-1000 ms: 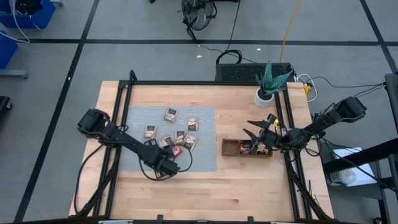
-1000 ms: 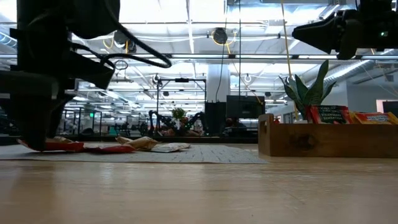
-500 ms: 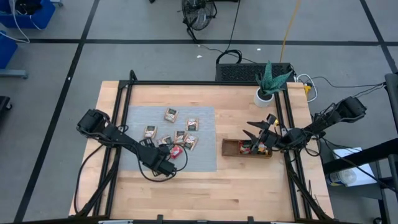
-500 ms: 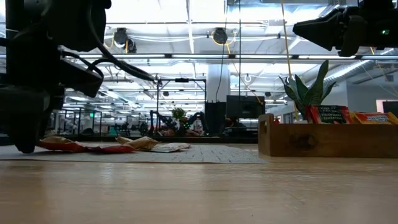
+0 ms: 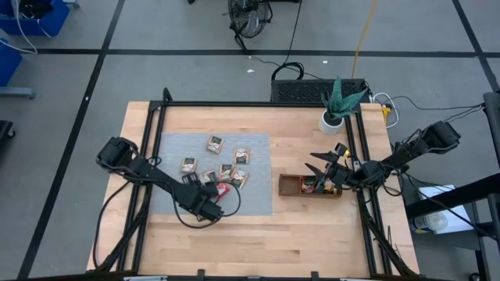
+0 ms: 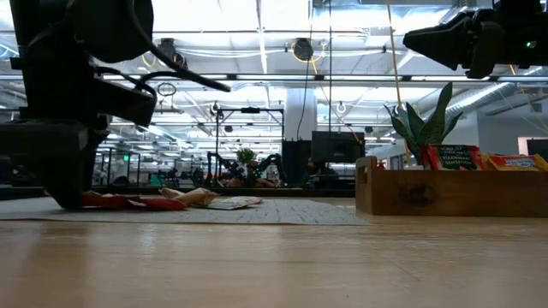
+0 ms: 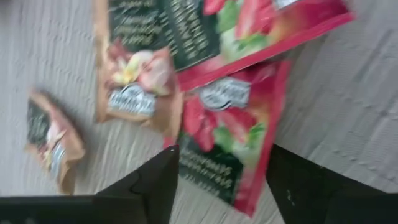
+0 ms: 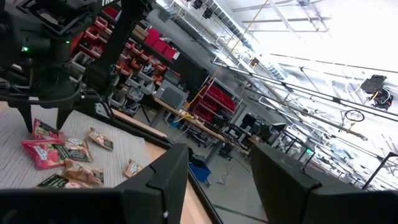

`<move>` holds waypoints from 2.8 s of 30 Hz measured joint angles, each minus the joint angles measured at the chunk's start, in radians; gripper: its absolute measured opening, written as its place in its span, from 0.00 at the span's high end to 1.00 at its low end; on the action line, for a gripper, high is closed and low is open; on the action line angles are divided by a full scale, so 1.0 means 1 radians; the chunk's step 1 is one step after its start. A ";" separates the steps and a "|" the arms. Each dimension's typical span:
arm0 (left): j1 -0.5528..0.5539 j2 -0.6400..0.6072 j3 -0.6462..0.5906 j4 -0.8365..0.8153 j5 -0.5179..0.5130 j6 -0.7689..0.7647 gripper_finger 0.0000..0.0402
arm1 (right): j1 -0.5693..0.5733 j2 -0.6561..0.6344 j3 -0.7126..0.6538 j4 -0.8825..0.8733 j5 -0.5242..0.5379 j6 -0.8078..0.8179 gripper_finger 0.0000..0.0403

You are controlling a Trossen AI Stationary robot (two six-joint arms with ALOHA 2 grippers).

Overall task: Pick & Place Tea
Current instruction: Put the red tea bag into the middle section of the wooden organizer

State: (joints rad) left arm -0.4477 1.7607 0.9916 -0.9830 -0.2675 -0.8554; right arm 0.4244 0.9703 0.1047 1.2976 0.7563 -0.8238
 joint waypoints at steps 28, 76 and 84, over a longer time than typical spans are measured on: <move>-0.036 0.000 0.211 -0.214 -0.051 0.222 1.00 | -0.005 0.000 0.000 0.009 -0.002 0.104 0.60; 0.125 0.069 0.260 0.809 -0.848 2.573 1.00 | -0.901 0.639 0.553 -0.332 -1.572 1.235 0.57; 0.146 0.069 0.260 0.877 -0.819 2.617 1.00 | -0.872 0.689 0.560 -0.214 -1.615 1.305 0.57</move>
State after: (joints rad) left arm -0.3013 1.8297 1.2518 -0.1061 -1.0868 1.7614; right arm -0.4471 1.6588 0.6647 1.0840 -0.8585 0.4816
